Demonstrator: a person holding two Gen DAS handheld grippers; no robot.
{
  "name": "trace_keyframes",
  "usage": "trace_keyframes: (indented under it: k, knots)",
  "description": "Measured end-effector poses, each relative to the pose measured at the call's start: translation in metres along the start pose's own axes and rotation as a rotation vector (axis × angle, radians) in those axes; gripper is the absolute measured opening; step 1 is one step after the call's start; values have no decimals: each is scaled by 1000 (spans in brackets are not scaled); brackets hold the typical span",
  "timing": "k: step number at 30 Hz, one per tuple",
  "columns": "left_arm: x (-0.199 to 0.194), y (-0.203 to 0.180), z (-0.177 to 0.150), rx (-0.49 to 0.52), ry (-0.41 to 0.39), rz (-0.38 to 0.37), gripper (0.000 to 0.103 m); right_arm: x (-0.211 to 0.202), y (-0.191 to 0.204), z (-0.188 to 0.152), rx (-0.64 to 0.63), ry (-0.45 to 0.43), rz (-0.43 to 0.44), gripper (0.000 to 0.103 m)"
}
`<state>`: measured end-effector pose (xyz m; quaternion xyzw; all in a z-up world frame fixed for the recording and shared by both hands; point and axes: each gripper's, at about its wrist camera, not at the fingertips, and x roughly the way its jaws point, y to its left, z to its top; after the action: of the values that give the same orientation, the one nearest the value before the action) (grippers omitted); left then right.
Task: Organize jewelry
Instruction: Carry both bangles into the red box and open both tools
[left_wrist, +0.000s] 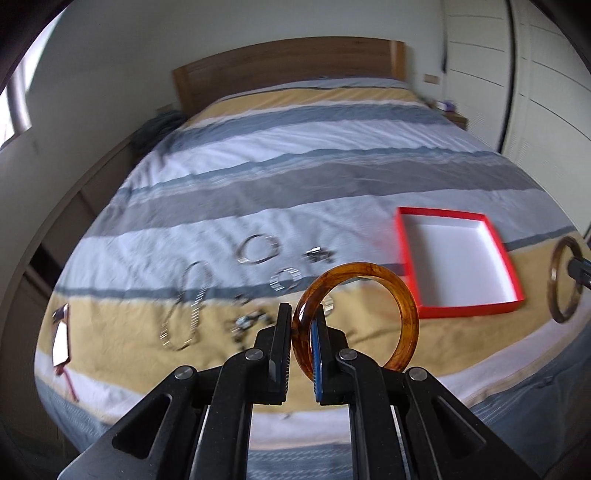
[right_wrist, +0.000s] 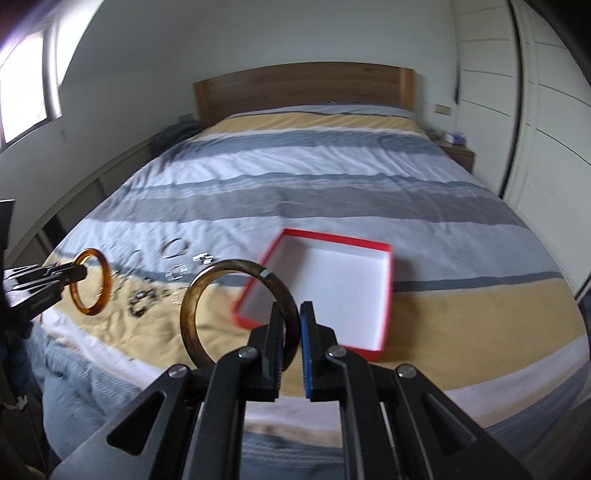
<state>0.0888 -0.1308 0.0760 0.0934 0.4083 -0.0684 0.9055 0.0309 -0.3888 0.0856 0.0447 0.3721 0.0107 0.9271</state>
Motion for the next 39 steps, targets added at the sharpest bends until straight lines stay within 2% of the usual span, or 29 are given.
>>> trace_keyframes:
  k: [6,9,17,23,26,29,39]
  knots:
    - [46,-57,36,89,39,-75,10,48,-41,19,17,58,-38,8]
    - [83,-87,53,137,65,-103,10,79,-54,31,6,90,-53,8]
    - [179,-148,71,222,151,-147,10,173,-76,51,-69,195,-85,8]
    - [215,-166,67,249,192,-155,10,236,-82,53,-123,275,-97,8]
    - [227,-170,64,253,214,-159,10,254,-83,50,-140,309,-89,8]
    - [238,-170,59,237,243,-166,10,266,-84,48,-158,334,-78,8]
    - [243,-172,57,220,253,-176,11,276,-78,46,-218,371,-78,9]
